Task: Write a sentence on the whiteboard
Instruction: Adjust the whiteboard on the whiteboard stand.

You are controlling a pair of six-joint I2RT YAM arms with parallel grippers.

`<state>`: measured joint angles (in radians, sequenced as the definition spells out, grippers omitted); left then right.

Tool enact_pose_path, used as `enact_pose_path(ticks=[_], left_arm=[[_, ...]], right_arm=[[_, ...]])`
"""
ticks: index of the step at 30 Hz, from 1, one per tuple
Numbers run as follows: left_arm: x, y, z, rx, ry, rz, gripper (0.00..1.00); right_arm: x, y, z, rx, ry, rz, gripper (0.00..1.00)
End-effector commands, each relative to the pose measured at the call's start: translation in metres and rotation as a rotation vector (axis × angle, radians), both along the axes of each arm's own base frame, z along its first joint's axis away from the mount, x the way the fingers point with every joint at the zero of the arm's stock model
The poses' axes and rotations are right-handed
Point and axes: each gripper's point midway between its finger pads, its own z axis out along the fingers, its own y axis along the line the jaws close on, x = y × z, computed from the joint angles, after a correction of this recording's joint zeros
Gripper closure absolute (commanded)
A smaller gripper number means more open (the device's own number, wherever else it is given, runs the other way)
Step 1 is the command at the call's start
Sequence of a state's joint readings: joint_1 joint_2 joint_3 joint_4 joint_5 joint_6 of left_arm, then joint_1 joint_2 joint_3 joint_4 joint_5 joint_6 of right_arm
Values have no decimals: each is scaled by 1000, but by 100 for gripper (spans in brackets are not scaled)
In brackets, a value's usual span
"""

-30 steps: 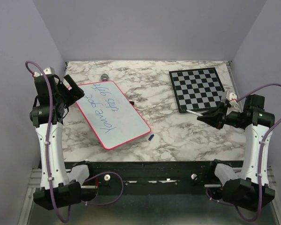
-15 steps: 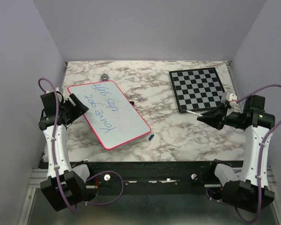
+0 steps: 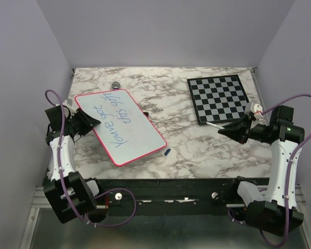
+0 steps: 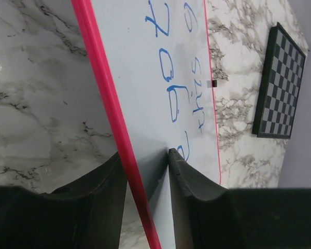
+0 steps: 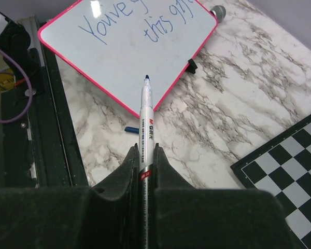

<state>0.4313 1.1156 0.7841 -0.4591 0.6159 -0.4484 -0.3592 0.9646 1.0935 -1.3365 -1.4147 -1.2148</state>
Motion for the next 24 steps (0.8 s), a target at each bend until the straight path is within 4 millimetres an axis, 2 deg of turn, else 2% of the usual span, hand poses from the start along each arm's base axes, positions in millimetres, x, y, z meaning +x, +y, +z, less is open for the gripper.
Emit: enact_pose_path(ticks=[1,4,8,9,11,12,14,15,17,18,20,24], left_arm=[[13,-4,8,-81,-82,-42,72],[12,-3,13,-112,-89,-64,100],[13,4,37,-81,-157,-97,100],[15,3,54,-88,-197,-123,100],[17,8,67,-108,-211,-119,100],[21,10,83,-102,-238,-124,100],[24,11,96,-126,-247,-121,100],[27,13,111,-121,-270,-126,100],[29,12,119,-141,-266,-144,100],[32,15,129,-121,-277,-151,100],[32,15,127,-143,-252,-157,100],[33,9,140,-170,-262,-199,100]], right_arm=[[-26,11,-4,56,143,10,99],[-26,10,-4,56,143,10,99],[-25,10,-5,58,148,10,99],[-25,10,-6,61,151,11,99],[-24,11,-6,67,160,16,99],[-24,11,-6,68,164,19,99],[-22,11,-7,72,176,22,100],[-22,11,-7,73,177,22,100],[-21,11,-7,74,180,22,99],[-22,11,-7,76,181,22,99],[-21,10,-9,79,193,21,99],[-20,10,-12,82,215,19,99]])
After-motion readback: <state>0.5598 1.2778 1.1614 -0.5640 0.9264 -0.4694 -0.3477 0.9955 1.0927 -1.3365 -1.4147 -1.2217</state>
